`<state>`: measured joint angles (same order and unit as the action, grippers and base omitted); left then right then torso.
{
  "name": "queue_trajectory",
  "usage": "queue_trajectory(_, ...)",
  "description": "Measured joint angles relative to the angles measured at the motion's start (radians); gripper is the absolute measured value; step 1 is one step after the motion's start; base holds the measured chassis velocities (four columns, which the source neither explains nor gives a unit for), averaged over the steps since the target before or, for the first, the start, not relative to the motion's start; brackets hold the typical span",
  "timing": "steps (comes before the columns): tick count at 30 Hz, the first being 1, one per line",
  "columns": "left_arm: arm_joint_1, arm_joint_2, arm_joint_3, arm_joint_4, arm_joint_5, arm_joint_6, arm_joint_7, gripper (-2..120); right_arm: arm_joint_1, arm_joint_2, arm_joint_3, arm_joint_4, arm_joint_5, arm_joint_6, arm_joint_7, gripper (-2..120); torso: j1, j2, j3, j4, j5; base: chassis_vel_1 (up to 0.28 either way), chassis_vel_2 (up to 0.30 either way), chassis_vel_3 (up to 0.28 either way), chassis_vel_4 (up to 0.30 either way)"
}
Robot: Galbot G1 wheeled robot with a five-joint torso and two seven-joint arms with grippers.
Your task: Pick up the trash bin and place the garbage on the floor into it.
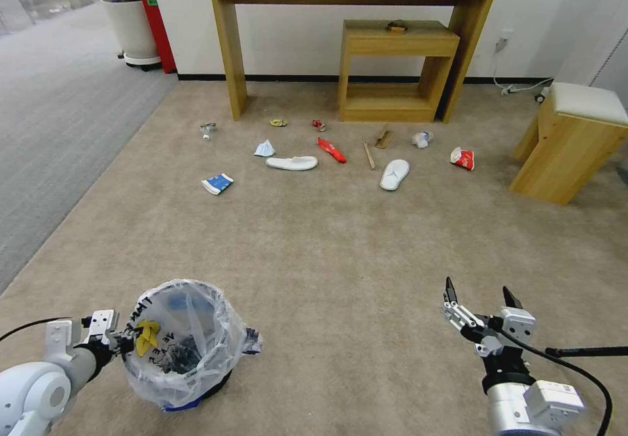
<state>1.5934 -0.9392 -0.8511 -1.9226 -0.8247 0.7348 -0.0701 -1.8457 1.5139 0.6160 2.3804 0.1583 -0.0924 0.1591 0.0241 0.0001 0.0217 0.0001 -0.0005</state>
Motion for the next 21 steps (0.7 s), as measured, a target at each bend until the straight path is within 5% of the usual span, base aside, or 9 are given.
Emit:
queue_trajectory(3, -0.003, -0.014, -0.007, -0.026, -0.050, 0.000, -0.050, 0, 0.005, -0.002, 0.007, 0.004, 0.005, -0.010, 0.003, 100, 0.000, 0.000, 0.000, -0.0002, -0.0006, 0.000, 0.000, 0.000, 0.000)
queue_trajectory(6, 0.000, -0.043, -0.032, -0.134, -0.178, 0.000, -0.187, 0, 0.022, -0.005, 0.018, 0.015, 0.016, -0.038, 0.009, 100, 0.000, 0.000, 0.000, -0.0002, 0.0002, 0.000, 0.000, 0.000, 0.000)
queue_trajectory(10, 0.023, -0.063, -0.037, -0.246, -0.258, 0.000, -0.279, 0, 0.035, -0.011, 0.021, 0.026, 0.021, -0.056, 0.011, 100, 0.000, 0.000, 0.000, -0.0004, 0.0004, 0.000, 0.000, 0.000, 0.000)
queue_trajectory(21, 0.215, -0.173, -0.056, -0.481, -0.190, 0.001, -0.325, 0, 0.033, -0.019, 0.037, 0.059, 0.033, -0.065, 0.013, 100, 0.000, 0.000, 0.000, -0.0002, 0.0002, 0.000, 0.000, 0.000, 0.000)
